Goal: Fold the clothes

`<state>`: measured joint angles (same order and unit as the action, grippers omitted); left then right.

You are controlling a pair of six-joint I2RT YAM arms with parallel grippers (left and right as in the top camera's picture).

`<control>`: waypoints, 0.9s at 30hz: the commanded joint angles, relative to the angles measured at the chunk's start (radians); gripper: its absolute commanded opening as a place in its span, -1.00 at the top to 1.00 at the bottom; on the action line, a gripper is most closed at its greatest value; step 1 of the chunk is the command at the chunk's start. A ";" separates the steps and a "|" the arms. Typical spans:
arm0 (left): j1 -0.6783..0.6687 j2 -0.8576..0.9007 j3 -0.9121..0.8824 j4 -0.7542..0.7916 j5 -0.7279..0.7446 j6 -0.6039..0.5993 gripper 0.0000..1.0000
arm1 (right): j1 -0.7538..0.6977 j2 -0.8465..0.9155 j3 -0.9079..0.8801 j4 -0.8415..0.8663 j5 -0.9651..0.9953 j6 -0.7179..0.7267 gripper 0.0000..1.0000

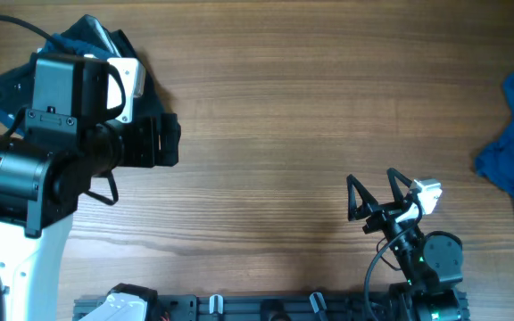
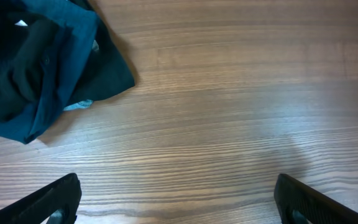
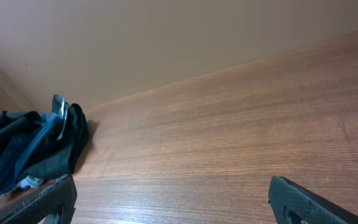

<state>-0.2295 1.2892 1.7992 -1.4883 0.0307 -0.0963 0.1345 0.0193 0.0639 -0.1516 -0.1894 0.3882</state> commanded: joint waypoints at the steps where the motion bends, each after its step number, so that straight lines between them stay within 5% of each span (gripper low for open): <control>1: -0.006 0.000 0.000 0.003 -0.006 -0.017 -0.99 | 0.002 -0.014 0.006 0.005 0.013 0.007 -0.99; 11: -0.011 -0.028 0.000 -0.012 -0.014 -0.017 -1.00 | 0.002 -0.014 0.006 0.005 0.013 0.007 -1.00; 17: 0.037 -0.172 -0.160 0.412 0.085 -0.017 -1.00 | 0.002 -0.014 0.006 0.005 0.013 0.007 -0.99; 27: 0.065 -0.627 -0.896 1.080 0.136 -0.016 -1.00 | 0.002 -0.014 0.006 0.005 0.013 0.007 -0.99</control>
<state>-0.1707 0.7956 1.0851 -0.5175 0.1452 -0.1104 0.1345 0.0170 0.0639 -0.1516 -0.1894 0.3885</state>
